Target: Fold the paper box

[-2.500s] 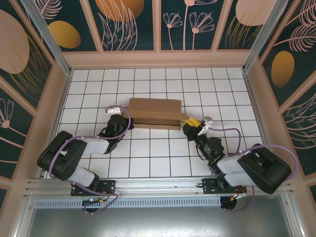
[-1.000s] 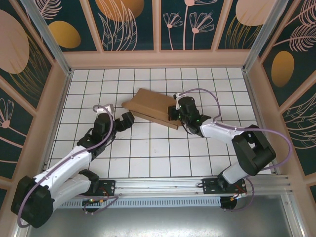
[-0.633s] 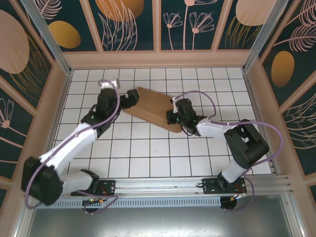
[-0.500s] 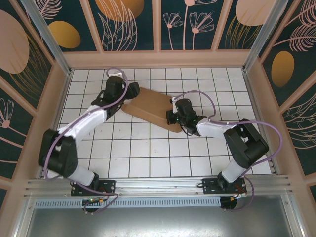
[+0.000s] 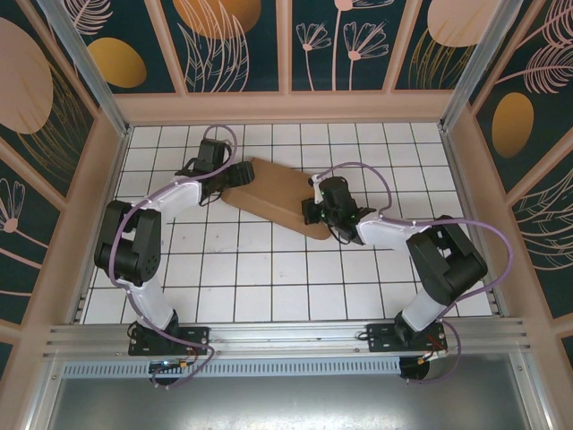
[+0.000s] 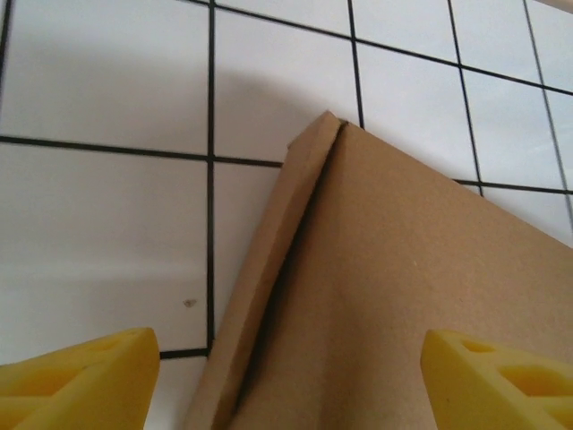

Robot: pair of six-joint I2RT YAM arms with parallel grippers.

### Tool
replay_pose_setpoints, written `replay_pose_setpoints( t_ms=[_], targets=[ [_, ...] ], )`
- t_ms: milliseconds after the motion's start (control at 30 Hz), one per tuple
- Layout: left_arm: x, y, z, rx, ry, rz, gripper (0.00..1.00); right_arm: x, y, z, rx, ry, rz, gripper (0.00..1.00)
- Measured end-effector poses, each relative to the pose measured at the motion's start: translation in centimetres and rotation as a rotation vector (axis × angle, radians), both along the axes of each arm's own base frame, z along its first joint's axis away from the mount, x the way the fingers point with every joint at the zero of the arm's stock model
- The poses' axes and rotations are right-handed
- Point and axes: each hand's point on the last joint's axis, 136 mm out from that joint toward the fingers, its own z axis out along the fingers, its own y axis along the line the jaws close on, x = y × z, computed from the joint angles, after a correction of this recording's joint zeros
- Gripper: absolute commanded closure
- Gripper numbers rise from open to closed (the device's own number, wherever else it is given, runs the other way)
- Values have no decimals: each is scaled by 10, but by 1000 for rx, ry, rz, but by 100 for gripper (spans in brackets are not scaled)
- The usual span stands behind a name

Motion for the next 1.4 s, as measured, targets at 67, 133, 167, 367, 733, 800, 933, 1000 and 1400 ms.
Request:
replay_pose_setpoints(
  t_ms=[67,133,167,367,733,800,933,1000,1400],
  targets=[
    [-3,-9,2,-50,16,-26,27,2,-2,0,-3,6,-1,92],
    [-8,-17,1,-99,35,-50,28,5,-3,0,-4,12,-3,92],
    [-11,-21,0,-122,46,-59,29,6,-4,1,-4,16,-4,92],
    [-20,-29,-7,-239,79,-61,35,11,-12,-1,-8,43,-13,91],
    [-51,-28,-18,-371,158,-2,42,9,-15,-14,-27,92,-9,91],
    [-55,-25,-19,-367,167,8,42,9,-16,-15,-29,93,-10,91],
    [-58,-13,-7,-289,125,46,42,9,-17,-18,-42,96,-18,91],
    [-57,-5,3,-238,77,62,41,9,-17,-22,-63,90,-27,91],
    [-48,9,-51,-51,135,74,37,10,-25,19,-70,-7,-99,62]
  ],
)
